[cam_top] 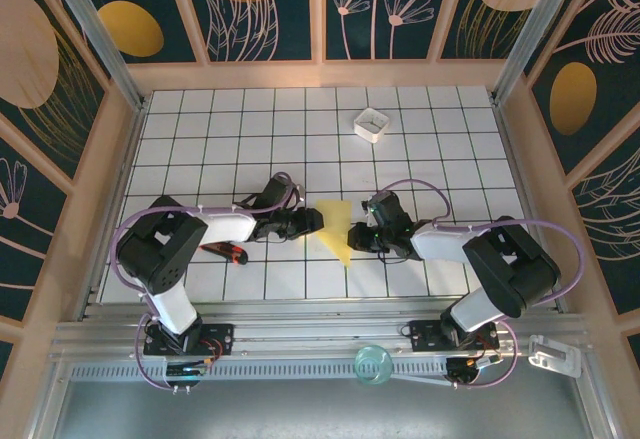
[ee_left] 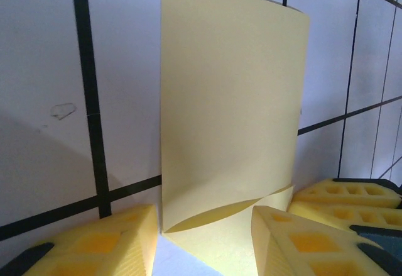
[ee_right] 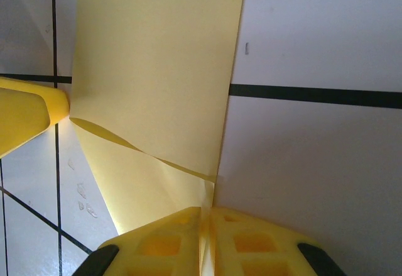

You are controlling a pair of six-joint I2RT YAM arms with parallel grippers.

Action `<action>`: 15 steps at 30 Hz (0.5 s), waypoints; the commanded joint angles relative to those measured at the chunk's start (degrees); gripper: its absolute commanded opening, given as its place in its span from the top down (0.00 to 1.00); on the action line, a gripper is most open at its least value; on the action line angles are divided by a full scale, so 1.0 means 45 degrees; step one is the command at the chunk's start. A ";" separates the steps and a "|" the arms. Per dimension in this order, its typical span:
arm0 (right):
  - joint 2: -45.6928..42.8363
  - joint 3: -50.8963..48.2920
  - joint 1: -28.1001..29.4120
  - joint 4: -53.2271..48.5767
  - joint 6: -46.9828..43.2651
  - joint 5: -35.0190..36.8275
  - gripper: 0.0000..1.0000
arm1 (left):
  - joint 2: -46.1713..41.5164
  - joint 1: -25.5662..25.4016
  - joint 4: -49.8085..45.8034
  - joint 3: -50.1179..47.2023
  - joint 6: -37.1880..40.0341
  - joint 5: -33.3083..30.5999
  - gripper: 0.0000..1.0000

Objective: Fold a paper plane with a square sheet of paper (pick it up from the middle)
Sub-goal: Fourth fold the wing at the center of the table.

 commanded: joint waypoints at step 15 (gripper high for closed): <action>0.0520 -0.0197 0.0070 0.0098 -0.0157 0.0247 0.88 | 0.0038 0.0007 0.1940 -0.0379 -0.1072 0.1655 0.56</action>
